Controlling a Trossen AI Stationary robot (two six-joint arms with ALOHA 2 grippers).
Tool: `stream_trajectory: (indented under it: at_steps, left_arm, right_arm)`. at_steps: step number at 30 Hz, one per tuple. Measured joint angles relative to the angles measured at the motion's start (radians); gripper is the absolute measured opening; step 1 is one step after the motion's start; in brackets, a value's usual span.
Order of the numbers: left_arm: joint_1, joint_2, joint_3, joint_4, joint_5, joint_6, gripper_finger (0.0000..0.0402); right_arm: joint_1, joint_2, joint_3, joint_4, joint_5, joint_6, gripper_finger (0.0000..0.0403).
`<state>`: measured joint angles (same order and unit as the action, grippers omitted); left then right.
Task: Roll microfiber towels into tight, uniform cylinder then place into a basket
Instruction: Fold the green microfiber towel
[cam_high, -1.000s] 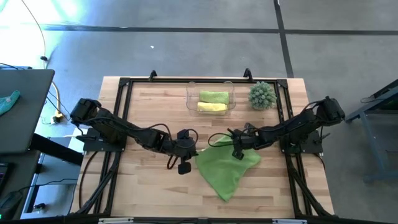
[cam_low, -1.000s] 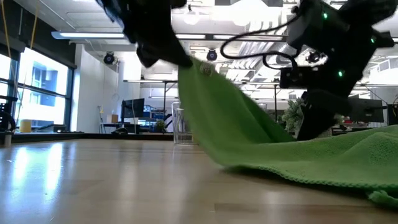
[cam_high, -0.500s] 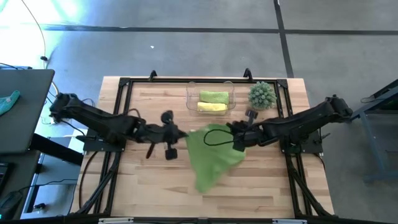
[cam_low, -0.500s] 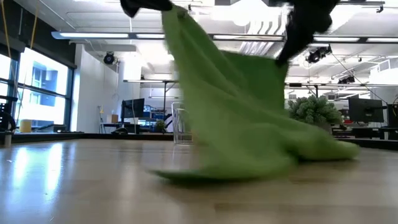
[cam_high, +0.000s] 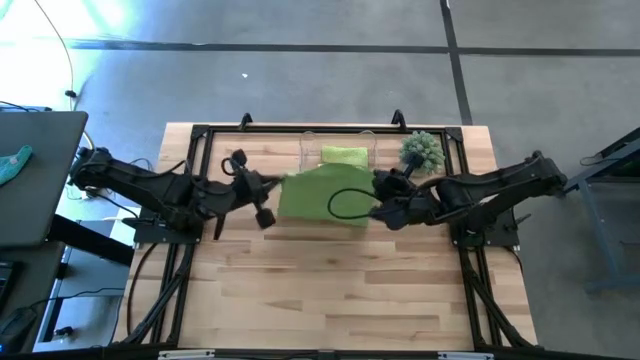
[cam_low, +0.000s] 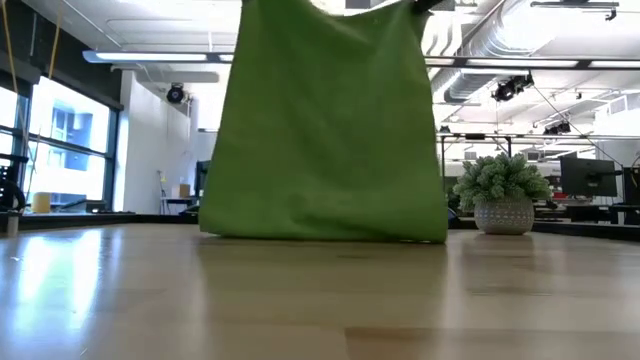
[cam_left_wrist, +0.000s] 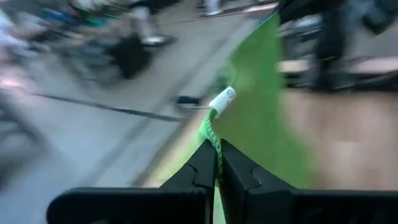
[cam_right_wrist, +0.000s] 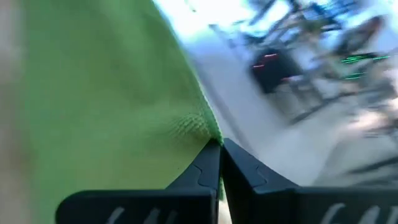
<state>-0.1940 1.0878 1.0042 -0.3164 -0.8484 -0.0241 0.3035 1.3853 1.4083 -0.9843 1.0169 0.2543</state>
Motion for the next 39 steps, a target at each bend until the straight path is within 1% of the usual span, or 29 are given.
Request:
stream_trajectory:
  at_steps: [1,2,4,5,6,7,8,9,10,11,12,14,15,16,17,18,19,20,22,23,24,25,26,27,28,31,35,37,39]
  left_arm:
    - [-0.005,-0.006,0.000,-0.002,0.063,-0.043,0.0000]
    - [-0.011,-0.014,0.000,-0.002,0.152,-0.094,0.0000]
    - [-0.019,-0.024,0.000,0.006,0.385,-0.170,0.0000]
    - [-0.022,-0.027,0.000,0.012,0.501,-0.184,0.0000]
    - [-0.026,-0.028,0.000,0.015,0.593,-0.186,0.0000]
    - [-0.031,-0.028,0.000,0.024,0.662,-0.179,0.0000]
    - [-0.037,-0.028,0.000,0.039,0.705,-0.163,0.0000]
    - [-0.044,-0.028,0.000,0.052,0.709,-0.143,0.0000]
    - [-0.048,-0.032,0.000,0.060,0.683,-0.119,0.0000]
    - [-0.051,-0.038,0.000,0.058,0.623,-0.094,0.0000]
    - [-0.052,-0.043,0.000,0.058,0.540,-0.068,0.0000]
    - [-0.052,-0.049,0.000,0.055,0.335,-0.010,0.0000]
    - [-0.052,-0.050,0.000,0.052,0.228,0.011,0.0000]
    - [-0.051,-0.050,0.000,0.052,0.140,0.011,0.0000]
    - [-0.051,-0.052,0.000,0.051,0.087,-0.015,0.0000]
    - [-0.052,-0.053,0.000,0.052,0.078,-0.055,0.0000]
    - [-0.052,-0.053,0.000,0.052,0.119,-0.097,0.0000]
    - [-0.052,-0.053,0.000,0.052,0.205,-0.132,0.0000]
    - [-0.053,-0.052,0.000,0.052,0.430,-0.163,0.0000]
    - [-0.053,-0.052,0.000,0.051,0.540,-0.160,0.0000]
    - [-0.053,-0.051,0.000,0.053,0.621,-0.145,0.0000]
    - [-0.055,-0.050,0.000,0.057,0.667,-0.125,0.0000]
    - [-0.059,-0.049,0.000,0.058,0.680,-0.105,0.0000]
    - [-0.062,-0.049,0.000,0.058,0.667,-0.086,0.0000]
    - [-0.065,-0.051,0.000,0.058,0.629,-0.066,0.0000]
    - [-0.062,-0.064,0.000,0.063,0.436,0.024,0.0000]
    - [-0.043,-0.061,0.000,0.058,0.168,0.198,0.0000]
    - [-0.025,-0.062,0.000,0.060,0.093,0.276,0.0000]
    - [-0.003,-0.062,0.000,0.059,0.057,0.319,0.0000]
  right_arm:
    - [0.000,0.000,0.011,0.003,-0.078,0.011,0.0000]
    - [0.000,0.000,0.020,0.006,-0.177,0.029,0.0000]
    - [0.004,0.000,0.027,0.018,-0.411,0.059,0.0000]
    - [0.012,0.000,0.027,0.025,-0.499,0.050,0.0000]
    - [0.023,0.000,0.027,0.026,-0.562,0.029,0.0000]
    - [0.032,0.000,0.027,0.026,-0.599,0.005,0.0000]
    - [0.043,0.000,0.027,0.028,-0.611,-0.013,0.0000]
    - [0.050,0.000,0.031,0.027,-0.601,-0.026,0.0000]
    - [0.058,0.000,0.037,0.026,-0.556,-0.025,0.0000]
    - [0.065,-0.002,0.044,0.025,-0.477,-0.019,0.0000]
    - [0.071,-0.004,0.053,0.027,-0.376,-0.016,0.0000]
    - [0.080,-0.006,0.059,0.028,-0.147,-0.020,0.0000]
    - [0.083,-0.006,0.059,0.030,-0.056,-0.026,0.0000]
    - [0.084,-0.006,0.059,0.036,-0.008,-0.027,0.0000]
    - [0.084,-0.006,0.059,0.049,-0.012,-0.028,0.0000]
    - [0.083,-0.006,0.059,0.067,-0.068,-0.027,0.0000]
    - [0.083,-0.006,0.059,0.083,-0.157,-0.028,0.0000]
    - [0.083,-0.005,0.059,0.095,-0.259,-0.028,0.0000]
    - [0.084,-0.005,0.059,0.110,-0.459,-0.056,0.0000]
    - [0.084,-0.005,0.059,0.114,-0.528,-0.079,0.0000]
    - [0.085,-0.005,0.059,0.115,-0.567,-0.095,0.0000]
    - [0.085,-0.007,0.059,0.114,-0.571,-0.099,0.0000]
    - [0.085,-0.010,0.058,0.109,-0.548,-0.102,0.0000]
    - [0.084,-0.012,0.058,0.104,-0.502,-0.104,0.0000]
    - [0.080,-0.016,0.058,0.100,-0.445,-0.110,0.0000]
    - [0.058,-0.020,0.058,0.087,-0.293,-0.172,0.0000]
    - [0.014,-0.019,0.058,0.098,-0.180,-0.299,0.0000]
    - [-0.012,-0.019,0.058,0.114,-0.145,-0.348,0.0000]
    - [-0.039,-0.019,0.058,0.142,-0.134,-0.395,0.0000]
